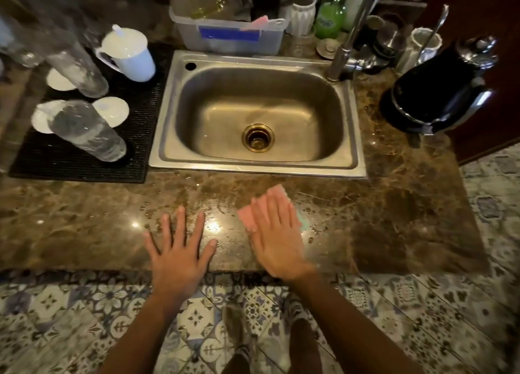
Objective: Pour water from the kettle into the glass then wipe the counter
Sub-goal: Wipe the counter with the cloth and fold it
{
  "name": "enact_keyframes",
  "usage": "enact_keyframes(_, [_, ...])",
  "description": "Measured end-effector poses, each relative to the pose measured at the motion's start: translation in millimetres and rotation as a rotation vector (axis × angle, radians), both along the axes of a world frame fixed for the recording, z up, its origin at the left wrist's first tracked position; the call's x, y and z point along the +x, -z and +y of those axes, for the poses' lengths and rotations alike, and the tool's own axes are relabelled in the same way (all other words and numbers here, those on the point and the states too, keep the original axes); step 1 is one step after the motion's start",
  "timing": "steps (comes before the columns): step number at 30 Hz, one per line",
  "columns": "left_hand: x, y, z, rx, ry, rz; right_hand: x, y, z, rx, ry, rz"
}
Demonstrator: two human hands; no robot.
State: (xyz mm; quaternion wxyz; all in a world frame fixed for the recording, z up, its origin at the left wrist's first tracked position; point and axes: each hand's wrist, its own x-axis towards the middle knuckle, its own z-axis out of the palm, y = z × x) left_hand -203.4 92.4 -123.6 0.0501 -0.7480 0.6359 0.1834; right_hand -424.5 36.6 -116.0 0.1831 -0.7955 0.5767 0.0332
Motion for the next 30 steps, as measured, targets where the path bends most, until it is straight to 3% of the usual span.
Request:
enact_keyframes(4, [1, 2, 0, 0.013, -0.006, 0.029, -114, 6, 31, 0.018, 0.095, 0.115])
enact_keyframes(8, [0, 0, -2, 0.036, -0.035, 0.058, -257, -3, 43, 0.075, 0.595, 0.276])
enact_keyframes(12, [0, -6, -2, 0.068, -0.043, 0.080, -255, -8, 25, 0.075, 0.981, 0.235])
enact_keyframes(15, [-1, -6, -2, 0.063, -0.047, 0.046, -179, 0, 0, 0.020, 0.841, 0.238])
enact_keyframes(21, [3, 0, 1, 0.024, -0.012, 0.014, 19, 3, -2, -0.030, 0.210, 0.080])
enact_keyframes(25, [5, 3, 3, 0.004, 0.002, -0.006, 13, -10, 33, 0.061, -0.168, 0.051])
enact_keyframes(28, [3, 3, 0, 0.011, 0.014, -0.019, -56, -28, 37, -0.025, -0.088, 0.121])
enact_keyframes(30, [5, 3, -2, 0.017, 0.005, -0.003, -113, -27, 36, -0.061, 0.227, 0.130])
